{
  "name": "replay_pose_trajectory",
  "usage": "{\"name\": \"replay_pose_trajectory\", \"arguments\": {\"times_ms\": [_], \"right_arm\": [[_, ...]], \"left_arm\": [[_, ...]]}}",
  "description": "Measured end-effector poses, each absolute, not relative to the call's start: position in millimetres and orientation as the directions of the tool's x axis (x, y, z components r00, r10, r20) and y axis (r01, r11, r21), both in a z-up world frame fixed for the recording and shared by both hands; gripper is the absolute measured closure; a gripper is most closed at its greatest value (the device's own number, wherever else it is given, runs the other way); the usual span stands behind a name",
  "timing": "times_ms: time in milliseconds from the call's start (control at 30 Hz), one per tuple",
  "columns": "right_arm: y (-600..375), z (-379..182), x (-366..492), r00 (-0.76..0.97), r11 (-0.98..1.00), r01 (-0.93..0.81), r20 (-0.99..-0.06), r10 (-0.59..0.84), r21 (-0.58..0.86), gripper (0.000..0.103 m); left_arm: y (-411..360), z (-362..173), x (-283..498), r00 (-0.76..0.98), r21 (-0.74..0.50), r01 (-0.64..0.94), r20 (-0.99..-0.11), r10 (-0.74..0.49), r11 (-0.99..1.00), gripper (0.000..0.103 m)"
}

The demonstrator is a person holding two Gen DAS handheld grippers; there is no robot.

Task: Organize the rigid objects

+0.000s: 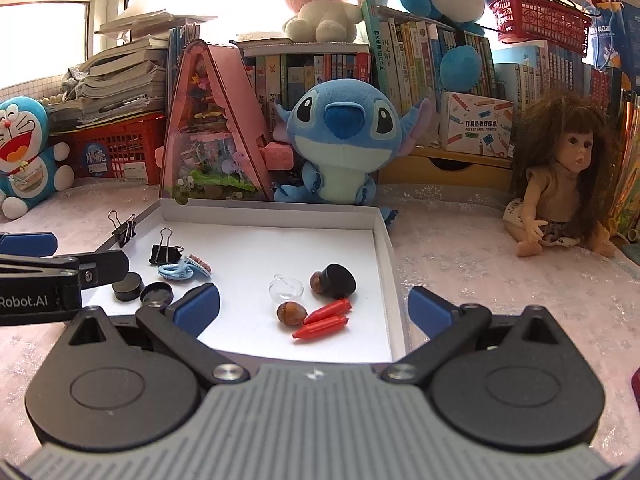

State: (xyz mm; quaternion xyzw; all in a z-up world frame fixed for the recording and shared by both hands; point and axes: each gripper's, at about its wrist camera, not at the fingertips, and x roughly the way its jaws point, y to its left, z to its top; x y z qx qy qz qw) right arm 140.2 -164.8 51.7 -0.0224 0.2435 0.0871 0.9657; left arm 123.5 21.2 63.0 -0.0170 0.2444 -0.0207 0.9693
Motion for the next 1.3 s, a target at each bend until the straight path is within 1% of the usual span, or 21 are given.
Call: {"name": "replay_pose_trajectory", "arguments": {"times_ms": [133,400,733,1300], "right_arm": [[-166,55,132,0.868,0.983,-0.183,-0.469,0.162,0.001,0.000],[-169,56,118,0.872,0.984,-0.176,-0.464,0.157,0.002,0.000],[-171,46,106,0.864,0.985,-0.171,-0.480,0.154,0.008,0.000],[-173,15,102,0.817,0.986,-0.165,-0.560,0.138,0.002,0.000]], "left_arm": [[20,68,113,0.882,-0.057,0.058,-0.464,-0.078,0.997,0.013],[16,71,96,0.882,-0.047,0.083,-0.462,-0.096,0.995,0.011],[18,56,90,0.853,-0.051,0.068,-0.516,-0.085,0.996,0.010],[17,24,90,0.811,-0.035,0.043,-0.583,-0.055,0.998,0.010]]}}
